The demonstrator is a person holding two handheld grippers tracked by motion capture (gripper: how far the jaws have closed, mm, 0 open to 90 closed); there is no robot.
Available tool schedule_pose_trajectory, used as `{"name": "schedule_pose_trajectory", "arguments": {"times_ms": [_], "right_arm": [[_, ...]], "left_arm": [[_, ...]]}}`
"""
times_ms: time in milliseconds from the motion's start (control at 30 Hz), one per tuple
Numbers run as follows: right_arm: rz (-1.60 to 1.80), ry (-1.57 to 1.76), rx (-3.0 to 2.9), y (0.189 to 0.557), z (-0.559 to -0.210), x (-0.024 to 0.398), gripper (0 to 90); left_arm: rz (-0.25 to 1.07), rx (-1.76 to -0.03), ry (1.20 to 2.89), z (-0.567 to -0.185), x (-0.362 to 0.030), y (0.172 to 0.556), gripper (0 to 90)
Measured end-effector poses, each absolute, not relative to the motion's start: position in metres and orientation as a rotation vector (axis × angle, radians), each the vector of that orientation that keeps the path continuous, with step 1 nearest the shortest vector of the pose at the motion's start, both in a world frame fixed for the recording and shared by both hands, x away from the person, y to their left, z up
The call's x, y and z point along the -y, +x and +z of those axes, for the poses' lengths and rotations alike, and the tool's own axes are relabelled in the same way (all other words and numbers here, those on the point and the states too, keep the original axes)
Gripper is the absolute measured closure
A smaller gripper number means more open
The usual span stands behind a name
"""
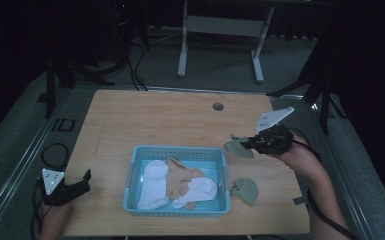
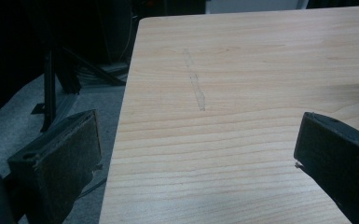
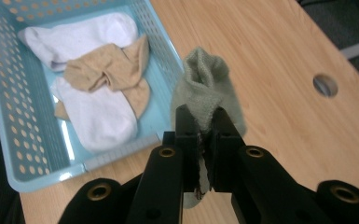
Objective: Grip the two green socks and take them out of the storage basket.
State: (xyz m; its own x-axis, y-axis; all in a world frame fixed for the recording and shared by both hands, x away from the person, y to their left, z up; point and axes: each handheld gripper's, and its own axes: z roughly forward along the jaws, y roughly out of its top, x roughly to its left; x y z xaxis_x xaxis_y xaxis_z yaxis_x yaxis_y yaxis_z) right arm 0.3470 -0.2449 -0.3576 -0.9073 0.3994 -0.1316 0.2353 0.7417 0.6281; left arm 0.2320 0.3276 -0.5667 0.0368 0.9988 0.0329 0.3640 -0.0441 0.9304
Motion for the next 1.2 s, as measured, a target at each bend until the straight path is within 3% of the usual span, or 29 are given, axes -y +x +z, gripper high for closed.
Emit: {"name": "schedule_pose_trajectory", "arguments": {"times_ms": [433, 1000, 1067, 1200], "right_arm": [[0.863, 0.745, -2.661, 0.369, -0.411, 0.286, 84.5], [0.851, 0.974, -2.727, 0.388, -0.495, 0.308, 82.7], [0.839, 0.993, -2.713, 0.389, -0.498, 0.311, 78.9], [0.815, 1.051, -2.66, 0.389, -0.499, 0.32, 58.6]], "left_arm": [[1.013, -1.436, 1.528, -0.567, -0.328, 0.232, 0.4], [1.014, -1.437, 1.528, -0.567, -0.328, 0.232, 0.3], [1.016, -1.437, 1.527, -0.567, -0.328, 0.232, 0.4], [1.017, -1.437, 1.528, -0.567, -0.328, 0.232, 0.4]]}}
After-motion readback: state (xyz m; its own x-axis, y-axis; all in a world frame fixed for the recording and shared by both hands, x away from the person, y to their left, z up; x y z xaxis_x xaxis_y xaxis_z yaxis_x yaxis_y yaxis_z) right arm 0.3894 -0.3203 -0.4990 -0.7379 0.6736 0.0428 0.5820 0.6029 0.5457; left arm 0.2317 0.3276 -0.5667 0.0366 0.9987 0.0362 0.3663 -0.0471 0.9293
